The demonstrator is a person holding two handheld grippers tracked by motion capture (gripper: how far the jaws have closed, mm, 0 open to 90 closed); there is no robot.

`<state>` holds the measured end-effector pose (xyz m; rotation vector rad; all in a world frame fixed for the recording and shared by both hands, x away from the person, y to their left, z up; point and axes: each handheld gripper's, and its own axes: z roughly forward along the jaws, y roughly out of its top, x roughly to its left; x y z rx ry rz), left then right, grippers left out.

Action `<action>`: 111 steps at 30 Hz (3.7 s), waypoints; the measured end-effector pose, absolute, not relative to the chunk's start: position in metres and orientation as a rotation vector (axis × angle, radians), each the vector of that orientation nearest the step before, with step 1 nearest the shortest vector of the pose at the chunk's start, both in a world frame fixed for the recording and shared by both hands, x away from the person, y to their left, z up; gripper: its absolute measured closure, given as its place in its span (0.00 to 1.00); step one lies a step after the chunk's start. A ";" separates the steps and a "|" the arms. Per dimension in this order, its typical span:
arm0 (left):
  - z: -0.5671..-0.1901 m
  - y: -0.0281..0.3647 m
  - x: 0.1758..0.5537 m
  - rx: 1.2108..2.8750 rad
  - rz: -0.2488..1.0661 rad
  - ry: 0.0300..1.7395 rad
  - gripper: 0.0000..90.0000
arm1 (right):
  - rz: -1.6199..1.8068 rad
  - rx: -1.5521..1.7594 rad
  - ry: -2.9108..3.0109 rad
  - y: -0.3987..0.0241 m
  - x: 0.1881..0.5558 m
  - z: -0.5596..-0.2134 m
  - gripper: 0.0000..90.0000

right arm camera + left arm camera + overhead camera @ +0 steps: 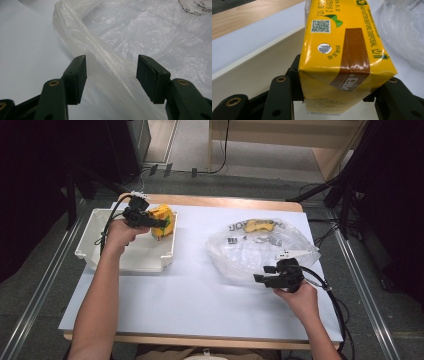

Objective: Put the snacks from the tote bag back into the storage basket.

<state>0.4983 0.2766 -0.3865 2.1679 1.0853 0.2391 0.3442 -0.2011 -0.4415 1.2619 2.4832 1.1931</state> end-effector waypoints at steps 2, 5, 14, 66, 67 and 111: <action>-0.388 0.275 0.499 2.174 0.246 1.084 0.57 | 1.194 1.265 2.483 -0.201 0.344 -0.442 0.47; -0.393 0.272 0.500 2.179 0.259 1.076 0.57 | 1.191 1.266 2.484 -0.201 0.344 -0.442 0.47; -0.404 0.268 0.502 2.197 0.275 1.056 0.56 | 1.183 1.266 2.489 -0.200 0.344 -0.442 0.47; -0.371 0.296 0.444 2.048 0.137 1.076 0.99 | 1.177 1.226 2.504 -0.197 0.349 -0.439 0.47; -0.374 0.293 0.445 2.067 0.133 1.075 1.00 | 1.174 1.225 2.504 -0.197 0.349 -0.439 0.47; -0.426 0.282 0.467 2.094 0.145 1.169 0.98 | 1.215 1.215 2.504 -0.197 0.347 -0.438 0.48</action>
